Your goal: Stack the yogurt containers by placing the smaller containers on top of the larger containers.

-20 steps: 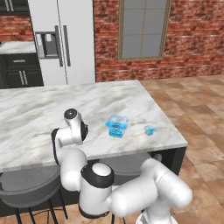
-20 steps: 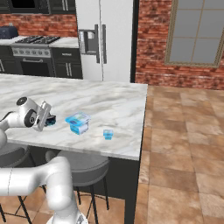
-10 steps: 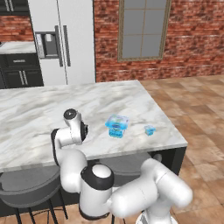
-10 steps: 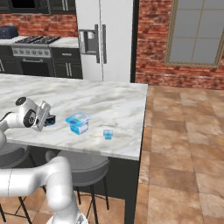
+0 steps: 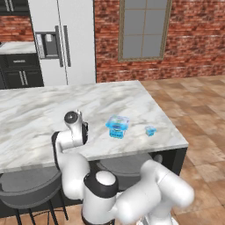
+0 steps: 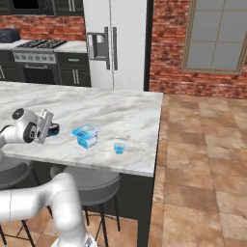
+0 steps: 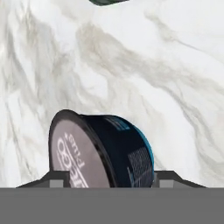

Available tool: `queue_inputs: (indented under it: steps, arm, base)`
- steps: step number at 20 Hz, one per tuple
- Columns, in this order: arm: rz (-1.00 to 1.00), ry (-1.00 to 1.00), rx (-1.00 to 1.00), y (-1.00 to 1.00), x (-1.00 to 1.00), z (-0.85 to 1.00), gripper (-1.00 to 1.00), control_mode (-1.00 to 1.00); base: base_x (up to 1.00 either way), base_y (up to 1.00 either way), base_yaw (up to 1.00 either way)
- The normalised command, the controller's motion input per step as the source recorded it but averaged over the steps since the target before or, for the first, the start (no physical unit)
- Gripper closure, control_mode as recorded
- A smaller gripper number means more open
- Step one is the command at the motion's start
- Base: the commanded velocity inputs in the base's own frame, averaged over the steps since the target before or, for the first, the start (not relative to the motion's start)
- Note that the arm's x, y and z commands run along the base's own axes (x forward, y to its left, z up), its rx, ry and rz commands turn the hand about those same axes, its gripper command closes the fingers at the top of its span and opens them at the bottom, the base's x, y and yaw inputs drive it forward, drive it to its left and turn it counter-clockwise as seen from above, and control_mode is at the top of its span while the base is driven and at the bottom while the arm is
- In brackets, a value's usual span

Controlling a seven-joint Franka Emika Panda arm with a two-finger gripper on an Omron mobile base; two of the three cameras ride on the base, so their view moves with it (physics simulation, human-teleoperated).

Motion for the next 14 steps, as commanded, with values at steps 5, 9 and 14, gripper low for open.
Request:
queue_inputs:
  steps: [5, 9, 14]
  arm:
    - [-0.01, -0.15, 0.03, -0.07, -0.26, 0.23, 1.00, -1.00]
    - [-0.05, -0.05, 0.03, -0.08, -0.24, 0.28, 1.00, -1.00]
    - [-0.08, 0.00, 0.02, -0.06, -0.16, 0.36, 1.00, -1.00]
  base:
    - [0.00, 0.00, 0.00]
    - [0.00, 0.00, 0.00]
    - [0.00, 0.00, 0.00]
